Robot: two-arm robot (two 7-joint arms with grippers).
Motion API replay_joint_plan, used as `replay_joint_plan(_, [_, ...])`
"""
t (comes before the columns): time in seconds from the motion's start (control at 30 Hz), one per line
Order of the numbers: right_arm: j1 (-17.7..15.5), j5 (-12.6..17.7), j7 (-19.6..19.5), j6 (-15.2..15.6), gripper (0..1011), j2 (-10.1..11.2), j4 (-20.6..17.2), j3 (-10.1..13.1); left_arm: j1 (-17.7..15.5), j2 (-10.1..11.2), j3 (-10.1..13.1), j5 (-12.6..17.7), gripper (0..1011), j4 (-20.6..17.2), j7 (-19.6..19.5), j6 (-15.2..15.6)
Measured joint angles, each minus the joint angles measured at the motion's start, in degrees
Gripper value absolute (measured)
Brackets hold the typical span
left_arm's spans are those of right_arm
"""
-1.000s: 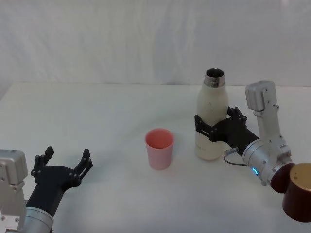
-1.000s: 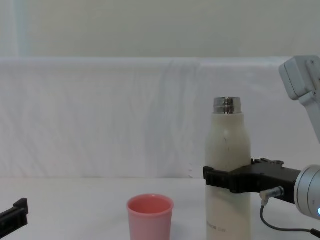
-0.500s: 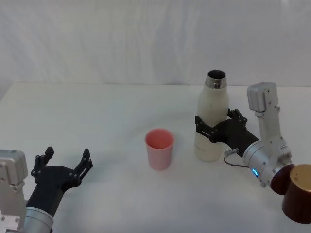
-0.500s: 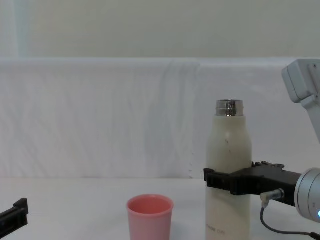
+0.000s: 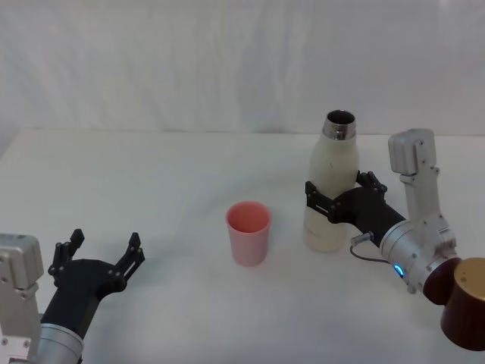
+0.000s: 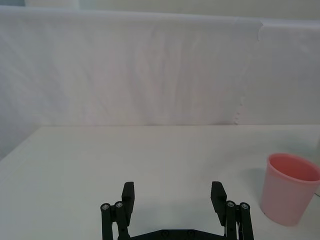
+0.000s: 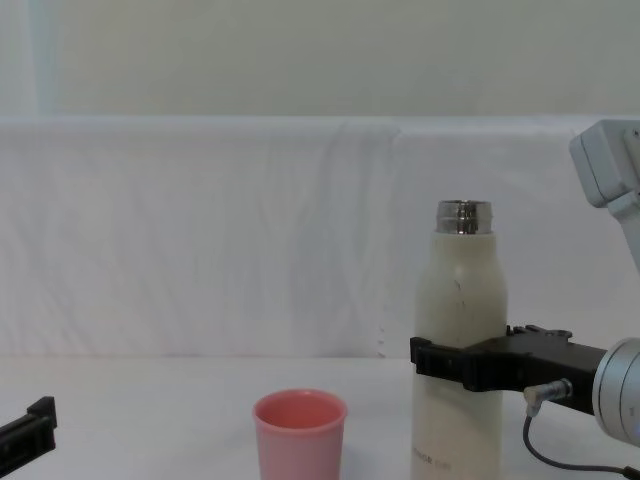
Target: Grasp the thermos with one hand and pour water into the cup lid.
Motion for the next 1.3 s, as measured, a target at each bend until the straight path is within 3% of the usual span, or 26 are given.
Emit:
replay_joint_plan(0.17, [0.00,-0.11,0.02,0.03,948,-0.02,-0.02,0.02,0.00,0.00,0.00,0.00,1001,0.00,0.00,0.00])
replay_joint_plan(0.3, [0.00,-0.19,0.04,0.10,1003,-0.03,-0.02,0.02,0.00,0.00,0.00,0.00,1001,0.00,0.00,0.00])
replay_joint_plan(1.3, [-0.14,0.04,-0.02,0.08,1003,0.03,-0.25,-0.06,0.00,0.00,0.00,0.00,1001,0.00,0.00,0.00])
